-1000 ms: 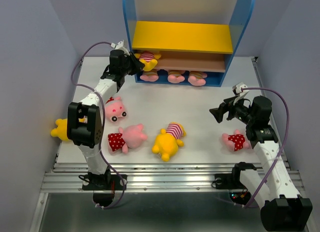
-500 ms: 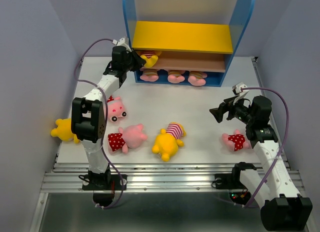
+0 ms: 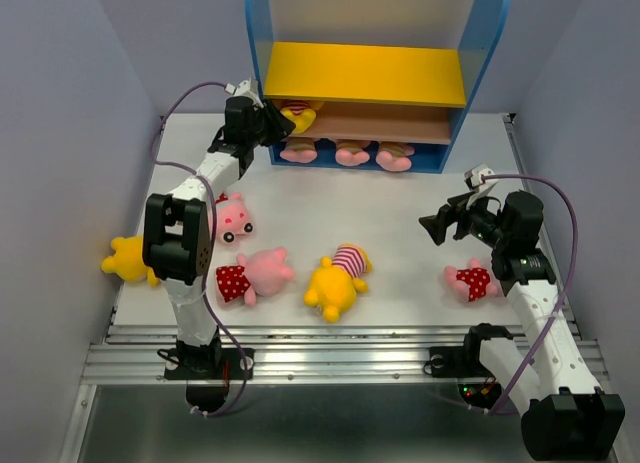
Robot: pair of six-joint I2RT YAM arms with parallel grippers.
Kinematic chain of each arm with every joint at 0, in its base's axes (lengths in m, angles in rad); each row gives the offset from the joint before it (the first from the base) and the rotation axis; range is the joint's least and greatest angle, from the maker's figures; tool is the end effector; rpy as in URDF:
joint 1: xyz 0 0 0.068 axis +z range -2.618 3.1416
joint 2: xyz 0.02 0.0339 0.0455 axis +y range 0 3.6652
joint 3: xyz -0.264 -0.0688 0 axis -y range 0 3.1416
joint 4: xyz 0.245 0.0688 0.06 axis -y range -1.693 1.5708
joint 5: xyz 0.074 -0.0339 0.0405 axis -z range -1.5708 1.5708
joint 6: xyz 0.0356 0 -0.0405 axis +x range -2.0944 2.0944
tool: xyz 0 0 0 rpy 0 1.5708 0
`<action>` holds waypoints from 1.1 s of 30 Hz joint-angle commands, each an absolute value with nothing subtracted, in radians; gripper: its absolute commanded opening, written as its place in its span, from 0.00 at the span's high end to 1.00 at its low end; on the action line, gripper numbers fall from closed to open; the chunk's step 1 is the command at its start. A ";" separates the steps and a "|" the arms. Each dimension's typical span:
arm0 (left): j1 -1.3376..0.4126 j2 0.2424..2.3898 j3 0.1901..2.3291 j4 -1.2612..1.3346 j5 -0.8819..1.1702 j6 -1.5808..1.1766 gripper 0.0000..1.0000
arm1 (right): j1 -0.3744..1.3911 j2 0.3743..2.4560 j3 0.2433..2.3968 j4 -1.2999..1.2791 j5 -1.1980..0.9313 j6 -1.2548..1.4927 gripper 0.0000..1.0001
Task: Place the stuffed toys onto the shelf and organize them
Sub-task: Place the stuffed toy onto shelf, then adjust the position of the stuffed toy
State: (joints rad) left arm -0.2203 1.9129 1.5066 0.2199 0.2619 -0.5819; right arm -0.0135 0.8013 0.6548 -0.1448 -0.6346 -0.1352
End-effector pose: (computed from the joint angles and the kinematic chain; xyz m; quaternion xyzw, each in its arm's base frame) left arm 0.4506 -0.1104 0.3004 -0.0553 0.7658 -0.3396 0.5433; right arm 0.1861 0.0186 0.2972 -0.2323 0.7495 0.2075 0.5842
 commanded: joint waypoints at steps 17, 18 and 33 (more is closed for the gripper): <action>-0.207 1.489 0.994 0.446 0.298 -0.503 0.37 | -0.020 0.793 0.646 -0.098 -0.653 -0.173 0.00; -0.204 1.496 0.961 0.462 0.299 -0.515 0.38 | -0.020 0.793 0.647 -0.097 -0.653 -0.175 0.00; -0.202 1.756 0.945 0.729 0.262 -0.768 0.46 | -0.020 0.796 0.644 -0.098 -0.650 -0.181 0.00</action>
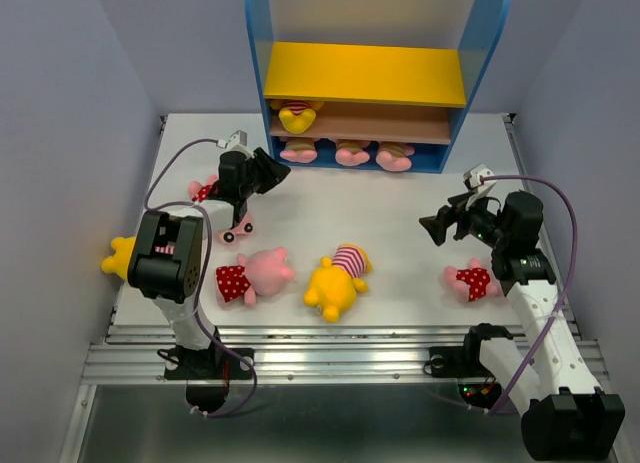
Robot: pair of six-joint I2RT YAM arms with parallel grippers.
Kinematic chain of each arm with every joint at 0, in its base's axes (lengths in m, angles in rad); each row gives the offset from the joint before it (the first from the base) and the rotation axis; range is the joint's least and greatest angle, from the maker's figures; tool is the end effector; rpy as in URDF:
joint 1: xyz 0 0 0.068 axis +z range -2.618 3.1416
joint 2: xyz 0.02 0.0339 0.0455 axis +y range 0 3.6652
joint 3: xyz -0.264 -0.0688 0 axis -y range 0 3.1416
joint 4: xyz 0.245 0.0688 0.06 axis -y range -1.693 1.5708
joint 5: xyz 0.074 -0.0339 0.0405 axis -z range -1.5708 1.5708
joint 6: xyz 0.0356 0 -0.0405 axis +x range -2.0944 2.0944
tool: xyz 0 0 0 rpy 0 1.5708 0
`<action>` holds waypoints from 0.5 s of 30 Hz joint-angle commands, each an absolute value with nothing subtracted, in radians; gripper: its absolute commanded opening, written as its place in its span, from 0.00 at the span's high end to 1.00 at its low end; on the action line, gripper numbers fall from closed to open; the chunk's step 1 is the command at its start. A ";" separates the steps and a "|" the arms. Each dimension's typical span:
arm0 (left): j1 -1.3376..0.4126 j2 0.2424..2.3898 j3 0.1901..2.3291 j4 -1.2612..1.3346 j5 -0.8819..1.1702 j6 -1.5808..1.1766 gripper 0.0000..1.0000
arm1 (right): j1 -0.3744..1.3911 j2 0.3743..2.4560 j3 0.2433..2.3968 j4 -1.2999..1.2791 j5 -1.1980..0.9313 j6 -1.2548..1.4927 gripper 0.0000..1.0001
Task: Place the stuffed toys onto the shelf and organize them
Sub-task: Adjust the position of the stuffed toy
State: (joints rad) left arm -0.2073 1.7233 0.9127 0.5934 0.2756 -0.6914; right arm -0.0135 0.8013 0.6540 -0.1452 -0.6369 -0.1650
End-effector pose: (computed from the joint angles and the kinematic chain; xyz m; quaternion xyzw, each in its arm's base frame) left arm 0.3680 -0.0873 0.2149 -0.1016 0.7703 -0.3659 0.5123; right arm 0.1860 0.0187 0.2969 -0.2439 0.7459 0.1998 0.5867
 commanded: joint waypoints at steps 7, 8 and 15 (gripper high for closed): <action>-0.202 1.873 0.976 0.841 0.239 -0.910 0.46 | -0.020 0.799 0.644 -0.098 -0.649 -0.181 0.00; -0.201 1.890 0.979 0.862 0.236 -0.929 0.46 | -0.020 0.799 0.644 -0.097 -0.649 -0.181 0.00; -0.202 1.945 1.032 0.890 0.215 -0.954 0.44 | -0.020 0.804 0.644 -0.097 -0.655 -0.183 0.00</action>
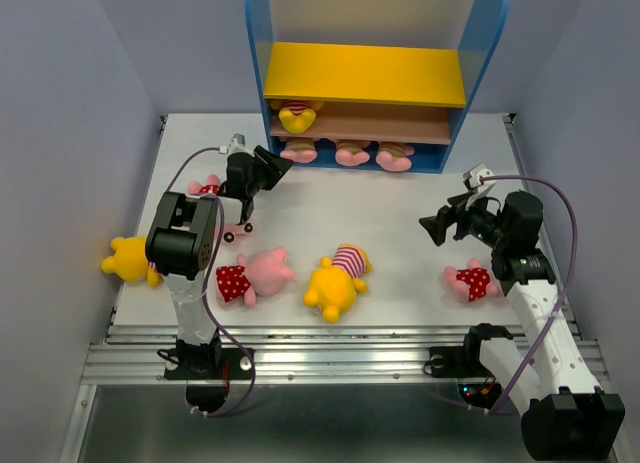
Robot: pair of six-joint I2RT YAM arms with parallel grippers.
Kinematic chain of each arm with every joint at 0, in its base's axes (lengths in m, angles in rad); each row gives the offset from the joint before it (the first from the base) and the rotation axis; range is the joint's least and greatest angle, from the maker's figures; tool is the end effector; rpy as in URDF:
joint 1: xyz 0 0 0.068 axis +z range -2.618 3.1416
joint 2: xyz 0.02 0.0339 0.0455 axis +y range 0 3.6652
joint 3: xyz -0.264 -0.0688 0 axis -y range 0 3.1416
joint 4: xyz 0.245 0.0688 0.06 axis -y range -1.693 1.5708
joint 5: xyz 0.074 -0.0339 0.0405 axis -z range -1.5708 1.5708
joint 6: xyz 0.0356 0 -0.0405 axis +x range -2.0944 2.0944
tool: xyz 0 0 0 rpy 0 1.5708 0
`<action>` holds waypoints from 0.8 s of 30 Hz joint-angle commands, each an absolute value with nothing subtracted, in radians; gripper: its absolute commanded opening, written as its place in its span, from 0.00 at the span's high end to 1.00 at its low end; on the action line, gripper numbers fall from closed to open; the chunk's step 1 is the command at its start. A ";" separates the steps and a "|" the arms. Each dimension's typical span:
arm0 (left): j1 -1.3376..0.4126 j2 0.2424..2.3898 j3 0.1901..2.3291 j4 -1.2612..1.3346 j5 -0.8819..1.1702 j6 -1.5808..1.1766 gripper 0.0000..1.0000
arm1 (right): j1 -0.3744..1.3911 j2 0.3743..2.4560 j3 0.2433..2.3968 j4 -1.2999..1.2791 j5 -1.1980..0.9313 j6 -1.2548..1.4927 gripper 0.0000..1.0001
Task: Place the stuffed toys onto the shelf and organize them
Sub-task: Adjust the position of the stuffed toy
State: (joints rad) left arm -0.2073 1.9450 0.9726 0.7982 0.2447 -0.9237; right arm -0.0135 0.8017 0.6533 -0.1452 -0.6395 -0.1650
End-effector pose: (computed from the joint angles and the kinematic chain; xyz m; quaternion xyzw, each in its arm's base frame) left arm 0.4004 -0.0930 0.1718 -0.1930 0.7395 -0.4208 0.4887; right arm 0.1860 0.0187 0.2966 -0.2445 0.7459 0.2009 0.5861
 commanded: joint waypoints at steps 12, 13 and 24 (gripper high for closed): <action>-0.193 2.016 1.115 0.845 0.170 -0.968 0.41 | -0.020 0.808 0.644 -0.100 -0.653 -0.184 0.00; -0.193 2.020 1.120 0.842 0.169 -0.969 0.41 | -0.020 0.808 0.644 -0.100 -0.652 -0.184 0.00; -0.179 2.062 1.204 0.772 0.141 -0.953 0.42 | -0.020 0.815 0.644 -0.101 -0.653 -0.186 0.00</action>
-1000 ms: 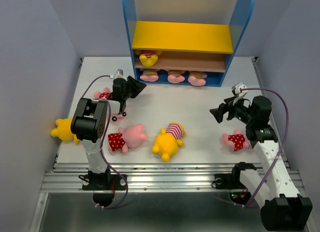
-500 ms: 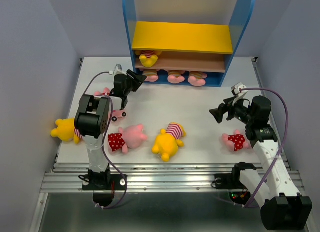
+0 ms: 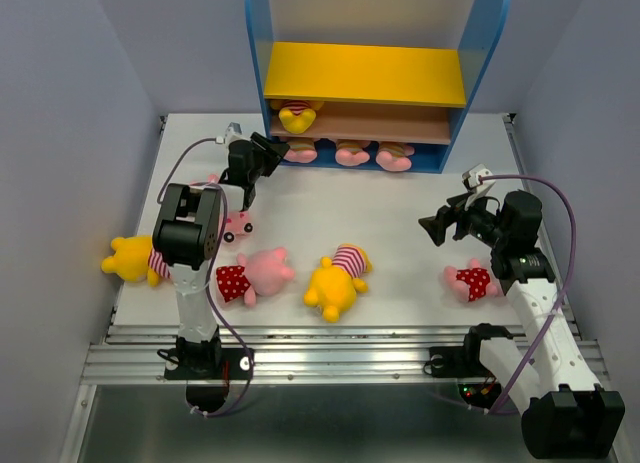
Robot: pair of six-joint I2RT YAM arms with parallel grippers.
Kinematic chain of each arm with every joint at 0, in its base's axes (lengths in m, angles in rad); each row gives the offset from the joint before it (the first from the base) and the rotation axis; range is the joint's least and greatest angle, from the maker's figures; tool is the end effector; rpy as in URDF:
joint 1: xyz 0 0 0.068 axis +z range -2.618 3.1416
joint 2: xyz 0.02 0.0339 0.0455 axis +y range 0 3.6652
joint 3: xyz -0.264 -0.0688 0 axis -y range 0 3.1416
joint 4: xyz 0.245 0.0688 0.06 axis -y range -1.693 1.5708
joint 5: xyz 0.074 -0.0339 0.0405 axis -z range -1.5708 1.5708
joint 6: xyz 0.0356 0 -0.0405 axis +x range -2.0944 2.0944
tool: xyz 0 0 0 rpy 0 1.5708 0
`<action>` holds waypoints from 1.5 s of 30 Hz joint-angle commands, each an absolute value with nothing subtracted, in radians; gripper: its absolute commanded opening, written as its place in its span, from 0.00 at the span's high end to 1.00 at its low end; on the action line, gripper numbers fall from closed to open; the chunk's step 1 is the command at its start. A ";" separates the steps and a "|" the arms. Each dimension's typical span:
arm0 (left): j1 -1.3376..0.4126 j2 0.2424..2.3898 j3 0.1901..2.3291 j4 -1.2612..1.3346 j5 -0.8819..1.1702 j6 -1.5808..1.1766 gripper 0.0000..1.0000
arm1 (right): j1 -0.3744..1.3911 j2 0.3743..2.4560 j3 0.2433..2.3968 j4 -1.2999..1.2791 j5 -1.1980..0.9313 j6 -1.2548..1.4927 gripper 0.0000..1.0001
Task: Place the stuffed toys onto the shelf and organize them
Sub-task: Adjust the position of the stuffed toy
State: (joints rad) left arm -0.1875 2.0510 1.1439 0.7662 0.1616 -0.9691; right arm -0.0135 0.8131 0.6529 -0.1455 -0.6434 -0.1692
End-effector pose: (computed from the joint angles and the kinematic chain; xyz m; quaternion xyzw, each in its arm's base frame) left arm 0.4393 -0.0892 0.1763 -0.2378 0.7161 -0.4082 0.5139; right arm 0.1880 0.0188 0.2946 -0.2459 0.7483 0.2028 0.5818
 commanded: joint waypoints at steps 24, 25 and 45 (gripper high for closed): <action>-0.172 2.088 1.259 0.738 0.184 -0.917 0.99 | -0.020 0.819 0.644 -0.101 -0.643 -0.189 0.00; -0.170 2.085 1.258 0.742 0.186 -0.913 1.00 | -0.020 0.819 0.646 -0.101 -0.641 -0.189 0.00; -0.172 1.968 1.147 0.877 0.167 -0.891 1.00 | -0.020 0.822 0.646 -0.101 -0.637 -0.190 0.00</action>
State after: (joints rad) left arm -0.1745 2.0586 1.1675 0.7815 0.1814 -0.9131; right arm -0.0135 0.8211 0.6525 -0.1455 -0.6422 -0.1734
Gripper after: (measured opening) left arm 0.020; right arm 0.998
